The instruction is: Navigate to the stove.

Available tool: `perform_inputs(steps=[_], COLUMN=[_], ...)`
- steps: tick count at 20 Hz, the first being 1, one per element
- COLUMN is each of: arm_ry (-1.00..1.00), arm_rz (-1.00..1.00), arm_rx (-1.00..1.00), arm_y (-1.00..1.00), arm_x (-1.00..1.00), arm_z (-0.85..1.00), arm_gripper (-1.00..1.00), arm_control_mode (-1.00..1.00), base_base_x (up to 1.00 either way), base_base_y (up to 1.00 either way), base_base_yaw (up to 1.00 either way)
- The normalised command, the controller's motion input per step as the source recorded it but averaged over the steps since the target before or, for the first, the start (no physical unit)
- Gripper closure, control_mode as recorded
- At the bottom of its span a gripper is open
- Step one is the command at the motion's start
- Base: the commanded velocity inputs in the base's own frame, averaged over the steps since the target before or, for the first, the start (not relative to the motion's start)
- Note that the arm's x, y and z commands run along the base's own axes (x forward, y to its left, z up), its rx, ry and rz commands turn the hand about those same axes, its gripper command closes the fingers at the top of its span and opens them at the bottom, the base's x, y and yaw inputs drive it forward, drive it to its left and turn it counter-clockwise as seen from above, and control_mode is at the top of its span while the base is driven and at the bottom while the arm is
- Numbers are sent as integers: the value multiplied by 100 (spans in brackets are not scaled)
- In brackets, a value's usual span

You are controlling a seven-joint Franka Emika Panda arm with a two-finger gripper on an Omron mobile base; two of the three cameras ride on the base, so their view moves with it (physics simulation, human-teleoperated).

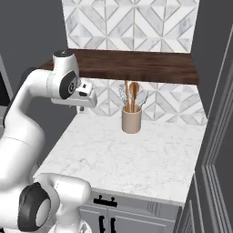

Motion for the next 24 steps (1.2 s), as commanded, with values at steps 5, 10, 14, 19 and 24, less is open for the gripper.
perform_inputs(steps=[5, 10, 14, 19, 24], arm_ry=[0, 0, 0, 0, 0], arm_rz=[0, 0, 0, 0, 0], arm_rx=[0, 0, 0, 0, 0], arm_y=[0, 0, 0, 0, 0], arm_x=[0, 0, 0, 0, 0], arm_z=[0, 0, 0, 0, 0], arm_gripper=[-100, -100, -100, -100, -100], arm_control_mode=[100, 100, 100, 100, 100], base_base_x=[-5, -65, -21, 0, -13], base_base_y=[0, 0, 0, 17, 58], base_base_yaw=[0, 0, 0, 0, 25])
